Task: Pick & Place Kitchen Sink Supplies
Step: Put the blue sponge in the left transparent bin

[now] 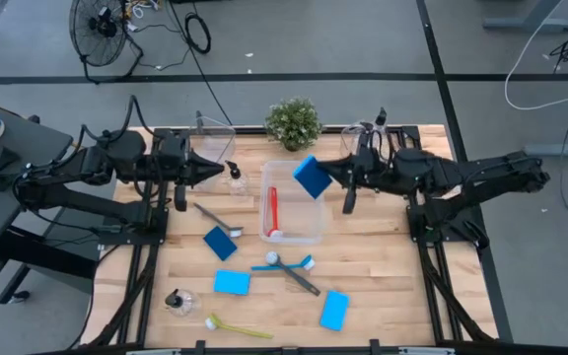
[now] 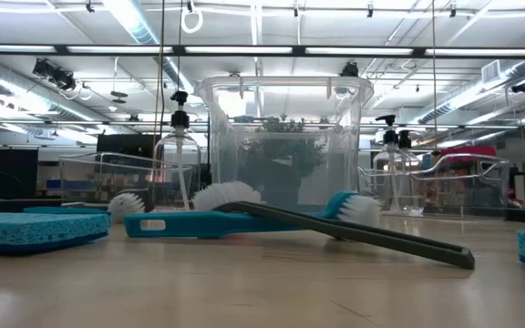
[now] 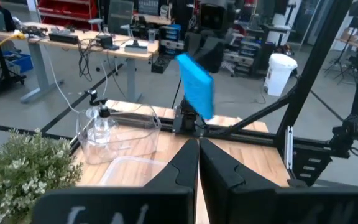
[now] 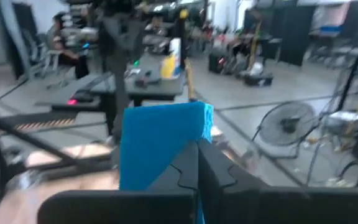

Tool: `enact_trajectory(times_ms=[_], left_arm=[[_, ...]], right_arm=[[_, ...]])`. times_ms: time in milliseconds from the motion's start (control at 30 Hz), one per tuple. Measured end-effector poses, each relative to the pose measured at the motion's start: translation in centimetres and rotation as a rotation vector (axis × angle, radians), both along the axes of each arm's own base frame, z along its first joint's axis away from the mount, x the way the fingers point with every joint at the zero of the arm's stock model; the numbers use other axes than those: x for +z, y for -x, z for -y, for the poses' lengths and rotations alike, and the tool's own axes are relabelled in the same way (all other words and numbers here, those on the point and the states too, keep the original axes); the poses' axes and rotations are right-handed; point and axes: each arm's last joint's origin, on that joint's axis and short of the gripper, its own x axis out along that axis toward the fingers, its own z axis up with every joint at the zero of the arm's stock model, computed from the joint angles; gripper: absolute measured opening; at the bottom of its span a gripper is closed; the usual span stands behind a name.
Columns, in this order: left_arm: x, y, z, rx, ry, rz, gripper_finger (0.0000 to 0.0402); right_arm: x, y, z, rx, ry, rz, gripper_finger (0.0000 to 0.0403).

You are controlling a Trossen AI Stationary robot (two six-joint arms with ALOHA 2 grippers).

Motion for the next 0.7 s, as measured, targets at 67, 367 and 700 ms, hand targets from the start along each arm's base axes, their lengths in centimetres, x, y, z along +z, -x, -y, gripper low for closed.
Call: enact_trajectory(times_ms=[67,367,700], left_arm=[[0.2,0.0,0.0,0.009,-0.001,0.024,0.0016],[0.8,0.0,-0.2,0.059,-0.047,0.076,0.0016],[1.4,-0.9,-0.4,0.112,-0.07,0.146,0.0016]], right_arm=[[0.4,-0.1,0.6,-0.015,0.021,0.032,0.0],[1.7,-0.2,3.5,0.056,0.004,0.171,0.0],[2.5,0.3,6.4,0.015,0.006,0.266,0.0]])
